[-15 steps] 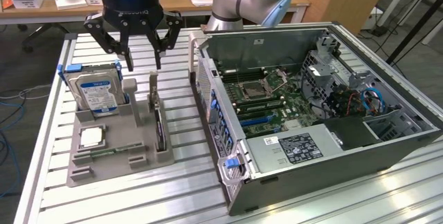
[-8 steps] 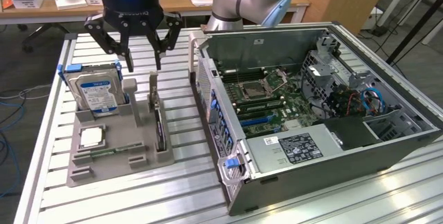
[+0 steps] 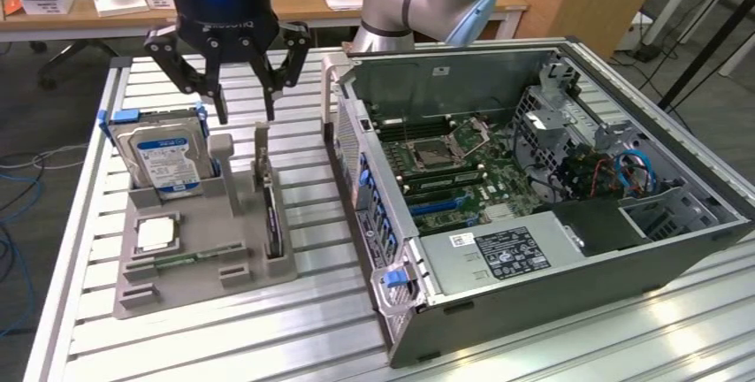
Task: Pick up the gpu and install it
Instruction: 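Pick up the gpu and move the gpu toward the slot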
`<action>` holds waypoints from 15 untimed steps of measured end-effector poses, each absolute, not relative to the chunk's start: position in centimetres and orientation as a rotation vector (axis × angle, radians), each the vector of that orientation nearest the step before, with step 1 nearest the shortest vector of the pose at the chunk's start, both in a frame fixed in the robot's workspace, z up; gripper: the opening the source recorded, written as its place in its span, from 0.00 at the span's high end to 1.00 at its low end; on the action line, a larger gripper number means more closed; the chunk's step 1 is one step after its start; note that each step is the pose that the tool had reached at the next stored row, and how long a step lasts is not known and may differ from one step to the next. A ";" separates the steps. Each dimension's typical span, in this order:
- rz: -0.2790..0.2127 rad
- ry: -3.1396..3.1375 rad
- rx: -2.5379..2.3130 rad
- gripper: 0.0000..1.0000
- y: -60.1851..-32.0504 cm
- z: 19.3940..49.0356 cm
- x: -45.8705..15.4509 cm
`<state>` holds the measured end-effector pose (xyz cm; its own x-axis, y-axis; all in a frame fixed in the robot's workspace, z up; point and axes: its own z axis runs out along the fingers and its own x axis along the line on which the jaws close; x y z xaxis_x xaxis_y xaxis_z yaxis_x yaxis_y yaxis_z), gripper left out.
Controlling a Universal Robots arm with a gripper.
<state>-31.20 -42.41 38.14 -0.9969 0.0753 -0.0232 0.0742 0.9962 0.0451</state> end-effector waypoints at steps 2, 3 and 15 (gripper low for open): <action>0.069 3.114 0.117 0.47 -42.4 38.1 -31.2; 0.069 3.114 0.117 0.47 -42.4 38.1 -31.2; 0.069 3.114 0.117 0.47 -42.4 37.3 -31.2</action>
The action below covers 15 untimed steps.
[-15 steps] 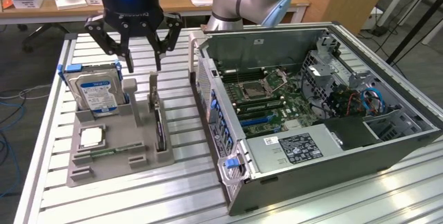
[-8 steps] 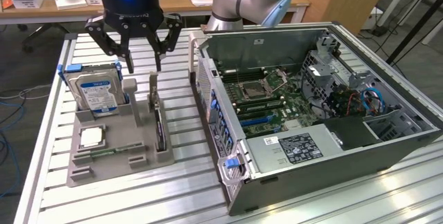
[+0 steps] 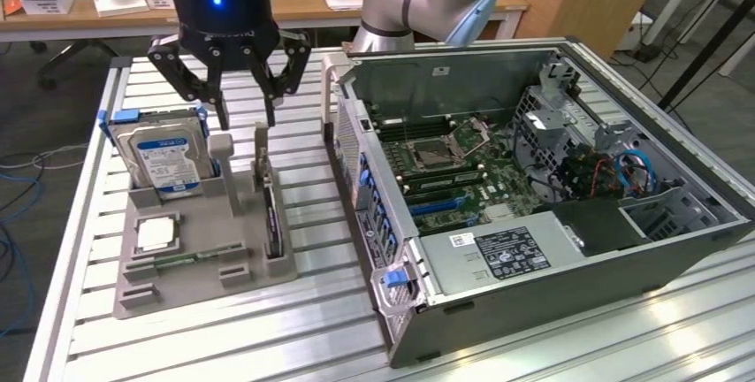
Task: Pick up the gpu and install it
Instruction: 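Pick up the gpu and move the gpu toward the slot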
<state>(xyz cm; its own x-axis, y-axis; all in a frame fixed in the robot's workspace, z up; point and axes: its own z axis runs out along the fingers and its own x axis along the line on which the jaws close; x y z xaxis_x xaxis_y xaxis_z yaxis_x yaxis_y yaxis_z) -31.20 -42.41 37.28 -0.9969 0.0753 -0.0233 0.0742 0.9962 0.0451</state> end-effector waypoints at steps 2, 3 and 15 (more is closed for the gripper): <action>0.069 3.114 0.117 0.47 -42.4 37.2 -31.2; 0.069 3.114 0.117 0.47 -42.4 37.2 -31.2; 0.069 3.114 0.117 0.47 -42.6 36.5 -30.6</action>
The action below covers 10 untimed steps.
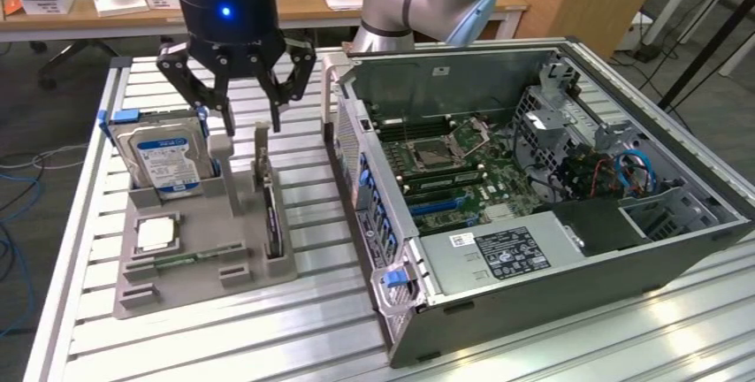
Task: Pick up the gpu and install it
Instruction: 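Pick up the gpu and move the gpu toward the slot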
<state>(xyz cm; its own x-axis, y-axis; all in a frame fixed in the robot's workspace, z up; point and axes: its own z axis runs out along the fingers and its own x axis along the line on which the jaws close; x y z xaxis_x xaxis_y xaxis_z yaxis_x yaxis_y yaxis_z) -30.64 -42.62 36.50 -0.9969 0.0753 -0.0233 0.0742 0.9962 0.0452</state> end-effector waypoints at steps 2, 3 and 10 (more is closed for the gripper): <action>0.069 3.114 0.117 0.47 -42.7 36.3 -30.5; 0.069 3.114 0.117 0.47 -42.7 36.3 -30.5; 0.069 3.114 0.117 0.47 -42.9 35.6 -30.4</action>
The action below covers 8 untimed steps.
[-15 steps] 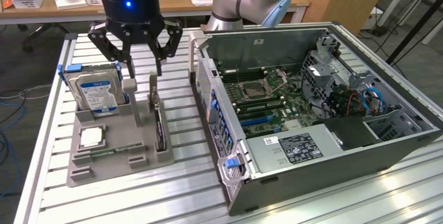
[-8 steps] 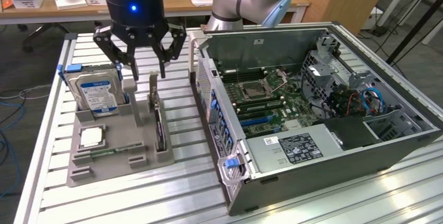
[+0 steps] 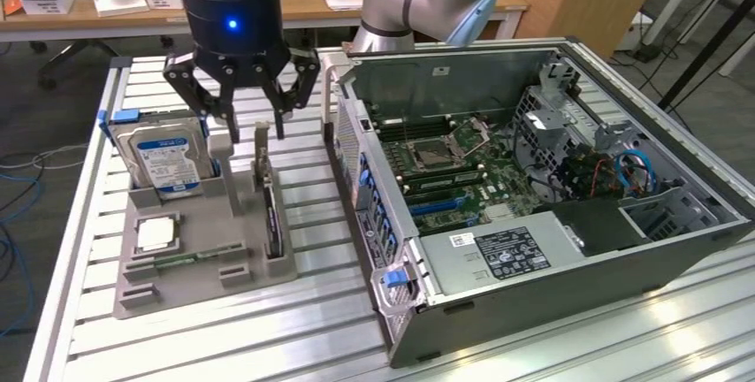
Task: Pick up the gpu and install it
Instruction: 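Pick up the gpu and move the gpu toward the slot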
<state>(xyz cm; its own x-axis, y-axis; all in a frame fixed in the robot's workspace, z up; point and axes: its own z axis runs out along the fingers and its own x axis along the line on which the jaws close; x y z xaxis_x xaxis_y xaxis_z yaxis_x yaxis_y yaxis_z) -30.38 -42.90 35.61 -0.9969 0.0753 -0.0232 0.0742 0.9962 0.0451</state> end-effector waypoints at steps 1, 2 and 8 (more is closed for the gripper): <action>0.069 3.114 0.117 0.47 -42.9 35.5 -30.4; 0.069 3.114 0.117 0.47 -42.9 35.5 -30.4; 0.069 3.114 0.117 0.47 -43.0 35.1 -30.4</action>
<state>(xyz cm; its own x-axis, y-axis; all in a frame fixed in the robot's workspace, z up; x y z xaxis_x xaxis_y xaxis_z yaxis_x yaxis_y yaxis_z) -30.35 -42.99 35.09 -0.9969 0.0753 -0.0233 0.0742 0.9962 0.0451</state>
